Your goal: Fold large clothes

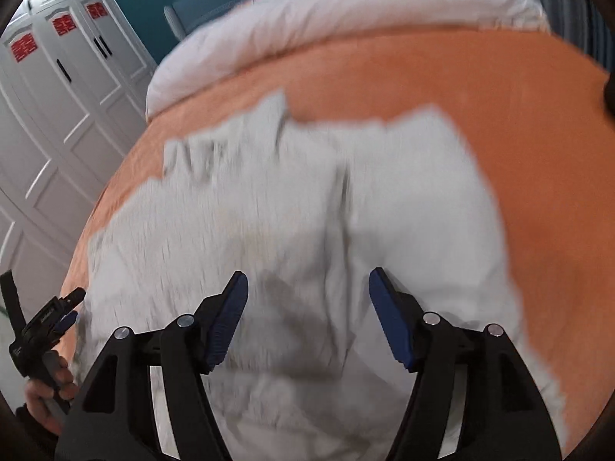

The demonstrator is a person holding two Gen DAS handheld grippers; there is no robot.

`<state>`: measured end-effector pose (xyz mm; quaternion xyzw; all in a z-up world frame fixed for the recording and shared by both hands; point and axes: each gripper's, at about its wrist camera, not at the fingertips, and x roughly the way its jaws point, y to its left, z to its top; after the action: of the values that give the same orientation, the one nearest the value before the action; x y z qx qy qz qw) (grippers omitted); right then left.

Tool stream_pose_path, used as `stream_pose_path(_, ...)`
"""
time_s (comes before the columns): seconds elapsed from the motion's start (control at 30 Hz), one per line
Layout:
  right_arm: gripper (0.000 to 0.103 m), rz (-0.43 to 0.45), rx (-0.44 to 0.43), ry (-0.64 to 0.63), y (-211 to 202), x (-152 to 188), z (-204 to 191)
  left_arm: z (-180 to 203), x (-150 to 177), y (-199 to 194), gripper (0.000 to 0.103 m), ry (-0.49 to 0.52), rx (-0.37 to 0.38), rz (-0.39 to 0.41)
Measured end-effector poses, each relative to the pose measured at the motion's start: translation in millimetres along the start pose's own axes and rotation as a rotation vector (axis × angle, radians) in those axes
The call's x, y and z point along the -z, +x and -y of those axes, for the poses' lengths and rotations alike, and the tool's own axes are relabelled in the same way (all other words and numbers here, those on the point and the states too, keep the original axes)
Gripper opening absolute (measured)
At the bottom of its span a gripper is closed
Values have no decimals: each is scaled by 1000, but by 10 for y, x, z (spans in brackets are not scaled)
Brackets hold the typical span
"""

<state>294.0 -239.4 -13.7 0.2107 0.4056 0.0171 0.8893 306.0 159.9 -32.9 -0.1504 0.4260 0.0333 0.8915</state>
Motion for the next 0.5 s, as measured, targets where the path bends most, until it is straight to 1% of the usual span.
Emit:
stream_pose_path(0.03, 23, -26, -21, 8, 12, 42, 1, -31, 42, 11, 84, -14, -11, -20)
stream_pose_path(0.07, 8, -38, -39, 26, -14, 40, 7, -71, 78, 23, 84, -28, -29, -40)
stream_pose_path(0.13, 5, 20, -93, 53, -123, 57, -61, -126, 130, -1, 84, -40, -51, -51)
stream_pose_path(0.17, 5, 73, -85, 41, -303, 75, -66, -151, 148, -17, 85, -37, -61, -50)
stream_pose_path(0.2, 5, 88, -82, 38, -373, 87, -47, -166, 166, -17, 87, -27, -66, -55)
stream_pose_path(0.23, 5, 79, -84, 44, -371, 116, -7, -173, 187, 1, 88, -14, -65, -61)
stream_pose_path(0.3, 8, -51, -48, 59, -57, 232, 136, -169, 239, 72, 90, 14, -83, -68)
stream_pose_path(0.33, 8, -77, -56, 67, 34, 286, 180, -158, 251, 85, 90, 26, -92, -64)
stream_pose_path(0.43, 13, -51, -23, 57, -231, 239, 111, -124, 230, -27, 88, 46, -128, -68)
stream_pose_path(0.47, 13, -10, -40, 40, -462, 252, 80, -141, 236, -147, 87, 52, -122, -66)
stream_pose_path(0.5, 14, 13, -63, 28, -639, 267, 70, -171, 247, -260, 87, 55, -114, -61)
